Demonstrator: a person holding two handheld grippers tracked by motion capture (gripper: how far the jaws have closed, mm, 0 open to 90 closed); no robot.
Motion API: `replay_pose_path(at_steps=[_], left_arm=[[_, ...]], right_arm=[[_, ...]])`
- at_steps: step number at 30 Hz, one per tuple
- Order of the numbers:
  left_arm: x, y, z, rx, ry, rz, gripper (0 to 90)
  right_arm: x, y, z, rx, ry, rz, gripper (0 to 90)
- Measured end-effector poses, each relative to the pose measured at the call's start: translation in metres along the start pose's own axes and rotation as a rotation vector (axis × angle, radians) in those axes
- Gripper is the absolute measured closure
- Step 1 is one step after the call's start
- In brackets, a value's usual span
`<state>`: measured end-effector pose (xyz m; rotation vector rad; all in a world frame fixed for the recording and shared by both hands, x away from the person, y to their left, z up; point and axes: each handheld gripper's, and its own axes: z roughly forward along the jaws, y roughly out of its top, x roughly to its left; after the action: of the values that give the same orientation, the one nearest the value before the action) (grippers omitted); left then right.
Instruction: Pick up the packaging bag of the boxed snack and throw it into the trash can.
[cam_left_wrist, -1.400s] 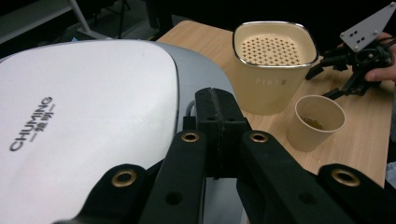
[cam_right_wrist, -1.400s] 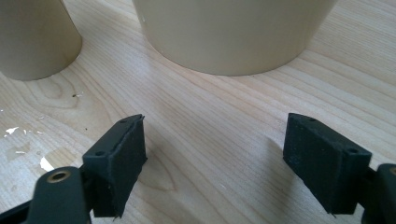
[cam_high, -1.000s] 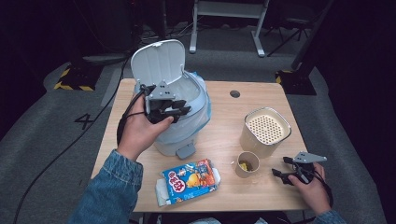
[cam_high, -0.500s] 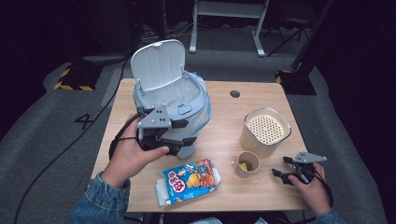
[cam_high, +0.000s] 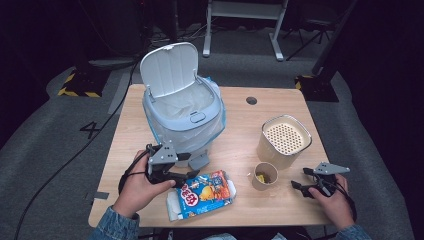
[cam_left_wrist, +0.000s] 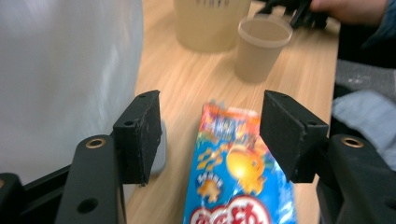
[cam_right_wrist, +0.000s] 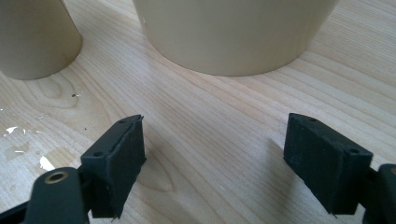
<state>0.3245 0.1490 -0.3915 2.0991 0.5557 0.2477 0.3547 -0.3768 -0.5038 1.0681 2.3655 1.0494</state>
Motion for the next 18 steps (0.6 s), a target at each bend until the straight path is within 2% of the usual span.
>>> replay_pose_path(at_steps=[2, 4, 7, 10, 13, 14, 18], left_arm=[[0.005, -0.011, 0.009, 0.028, 0.003, -0.014, 39.6], [0.009, -0.023, 0.017, 0.045, 0.024, -0.034, 39.5], [0.016, -0.037, 0.028, 0.079, 0.026, -0.069, 38.9], [0.020, -0.047, 0.035, 0.123, 0.027, -0.086, 38.8], [0.022, -0.055, 0.043, 0.144, -0.013, -0.128, 38.5], [0.022, -0.057, 0.045, 0.147, -0.025, -0.134, 38.4], [0.022, -0.062, 0.055, 0.218, -0.058, -0.136, 40.1]], right_arm=[[0.000, 0.000, 0.000, 0.001, -0.001, 0.000, 20.6], [0.000, 0.000, 0.000, 0.001, 0.000, 0.000, 20.6], [0.000, 0.000, 0.000, 0.000, 0.000, 0.000, 20.6], [0.000, 0.000, 0.000, 0.001, 0.000, 0.001, 20.6], [0.000, 0.000, 0.000, 0.001, 0.000, 0.000, 20.6], [0.000, 0.000, 0.000, 0.001, 0.000, 0.000, 20.6], [0.000, 0.000, 0.000, 0.001, 0.000, 0.000, 20.6]])
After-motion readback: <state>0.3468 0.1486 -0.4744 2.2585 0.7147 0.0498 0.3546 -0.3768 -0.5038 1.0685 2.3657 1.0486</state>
